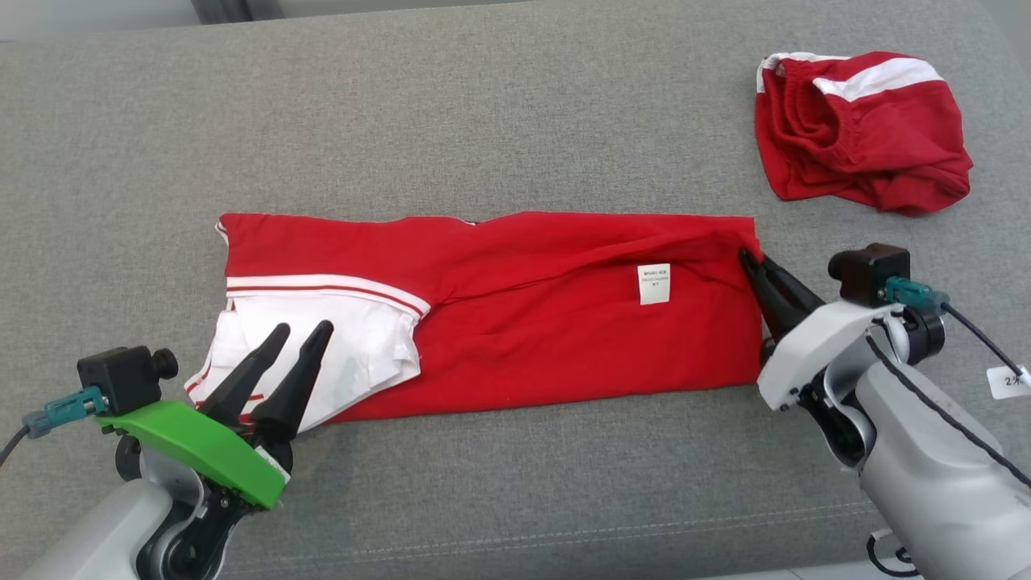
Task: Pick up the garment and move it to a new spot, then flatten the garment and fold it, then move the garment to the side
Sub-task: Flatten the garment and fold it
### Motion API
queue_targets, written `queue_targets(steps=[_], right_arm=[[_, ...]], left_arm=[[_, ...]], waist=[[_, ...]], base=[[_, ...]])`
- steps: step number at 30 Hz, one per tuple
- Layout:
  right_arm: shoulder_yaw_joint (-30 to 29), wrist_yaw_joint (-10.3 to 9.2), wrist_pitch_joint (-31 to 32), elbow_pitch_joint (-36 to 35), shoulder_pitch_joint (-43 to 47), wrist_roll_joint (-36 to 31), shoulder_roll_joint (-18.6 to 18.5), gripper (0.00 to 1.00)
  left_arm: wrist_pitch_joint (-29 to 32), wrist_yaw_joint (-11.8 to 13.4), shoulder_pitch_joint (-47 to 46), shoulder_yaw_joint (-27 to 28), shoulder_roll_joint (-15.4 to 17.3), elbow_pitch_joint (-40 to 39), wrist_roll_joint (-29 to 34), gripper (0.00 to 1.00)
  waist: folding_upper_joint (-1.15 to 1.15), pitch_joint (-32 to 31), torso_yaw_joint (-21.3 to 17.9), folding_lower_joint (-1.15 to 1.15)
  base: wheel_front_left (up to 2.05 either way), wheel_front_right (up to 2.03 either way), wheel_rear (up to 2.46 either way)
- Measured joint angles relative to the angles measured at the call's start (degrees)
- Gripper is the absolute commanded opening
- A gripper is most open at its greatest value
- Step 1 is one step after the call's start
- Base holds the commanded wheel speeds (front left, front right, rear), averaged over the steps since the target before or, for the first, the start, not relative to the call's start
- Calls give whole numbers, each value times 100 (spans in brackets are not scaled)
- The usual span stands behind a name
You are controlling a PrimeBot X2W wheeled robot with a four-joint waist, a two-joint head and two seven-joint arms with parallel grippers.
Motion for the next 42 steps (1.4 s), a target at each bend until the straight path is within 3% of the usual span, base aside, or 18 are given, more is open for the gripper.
queue_targets(steps=[5,9,14,17,18,19,20,26,33,37,42], right_arm=[[68,0,0,69,177,-66,-48,25],[116,0,0,64,178,-99,-75,40],[220,5,0,40,235,-171,-129,49],[260,5,0,65,400,-209,-231,76],[260,5,0,81,448,-209,-250,81],[258,5,0,103,488,-209,-264,98],[257,5,0,127,520,-209,-271,100],[-144,-2,0,8,622,-91,-288,100],[-954,-69,0,-783,623,198,-156,100],[-1405,-112,0,-1177,659,383,0,100],[-1806,-109,-1,-1378,1031,725,258,100]], left_arm=[[0,0,21,93,-1,-19,58,100],[-1,0,42,138,-5,-19,147,100],[-1,0,76,135,-93,-9,207,100],[-1,0,102,137,-124,4,207,100],[-1,0,126,140,-132,13,207,100],[-1,0,158,144,-144,29,207,100],[-1,0,196,153,-154,35,207,100],[-1,0,291,378,-210,63,265,100],[-2,12,369,1067,-289,380,694,100],[-3,218,433,1477,-410,539,844,100],[-3,331,538,1608,-633,613,1117,100]], waist=[[0,-3,-25,0],[0,-17,-28,0],[0,-65,-6,0],[0,-124,19,0],[0,-146,27,0],[0,-169,35,0],[0,-194,40,0],[0,-339,54,0],[0,-470,61,0],[0,-495,63,0],[0,-521,63,0]], base=[[0,0,0],[0,0,0],[0,0,0],[0,0,0],[0,0,0],[0,0,0],[0,0,0],[0,0,0],[0,0,0],[0,0,0],[0,0,0]])
